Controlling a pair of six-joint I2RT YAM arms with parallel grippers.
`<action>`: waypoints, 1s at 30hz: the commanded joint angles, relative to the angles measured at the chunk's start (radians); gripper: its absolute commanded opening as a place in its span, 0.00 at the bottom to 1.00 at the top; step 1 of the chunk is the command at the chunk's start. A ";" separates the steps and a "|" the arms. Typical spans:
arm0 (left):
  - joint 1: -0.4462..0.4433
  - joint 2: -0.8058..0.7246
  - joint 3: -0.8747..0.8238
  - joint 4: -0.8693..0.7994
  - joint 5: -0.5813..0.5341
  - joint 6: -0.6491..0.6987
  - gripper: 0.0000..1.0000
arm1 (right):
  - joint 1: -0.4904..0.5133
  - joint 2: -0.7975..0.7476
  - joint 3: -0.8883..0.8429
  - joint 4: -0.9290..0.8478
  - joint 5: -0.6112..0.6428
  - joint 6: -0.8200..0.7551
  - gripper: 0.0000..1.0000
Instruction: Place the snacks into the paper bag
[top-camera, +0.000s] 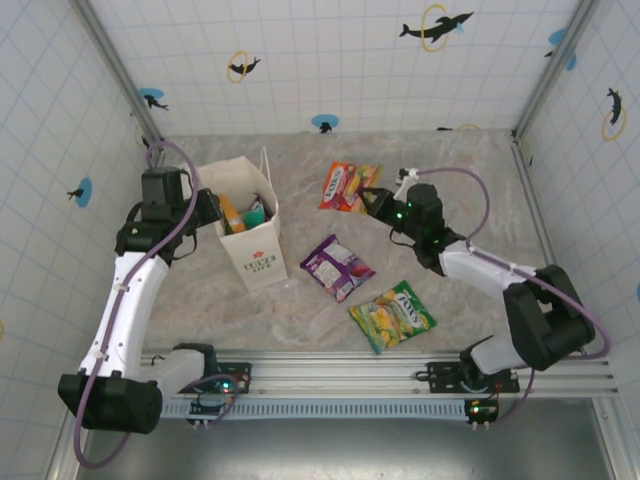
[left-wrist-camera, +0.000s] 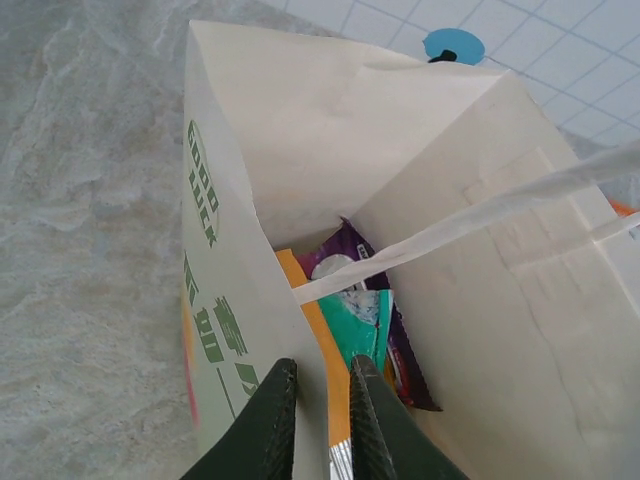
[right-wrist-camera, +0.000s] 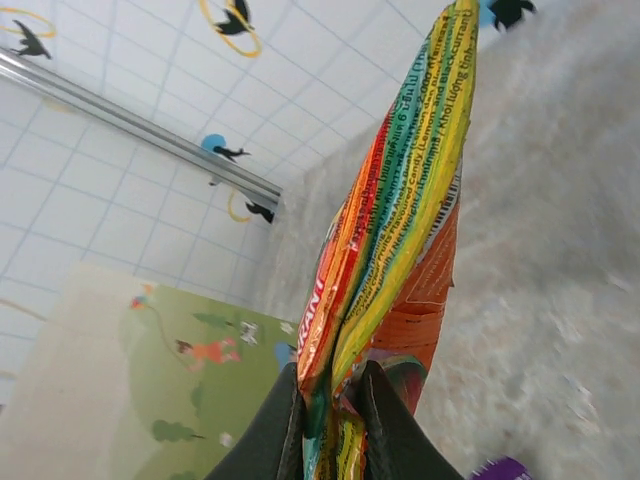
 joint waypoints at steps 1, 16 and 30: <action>-0.002 -0.017 0.041 -0.024 -0.021 0.001 0.20 | 0.057 -0.060 0.134 -0.133 0.121 -0.170 0.00; -0.002 -0.037 0.103 -0.078 -0.097 -0.009 0.28 | 0.419 -0.015 0.522 -0.086 0.353 -0.607 0.00; -0.002 -0.055 0.147 -0.143 -0.198 0.011 0.21 | 0.577 0.103 0.605 0.031 0.366 -0.749 0.00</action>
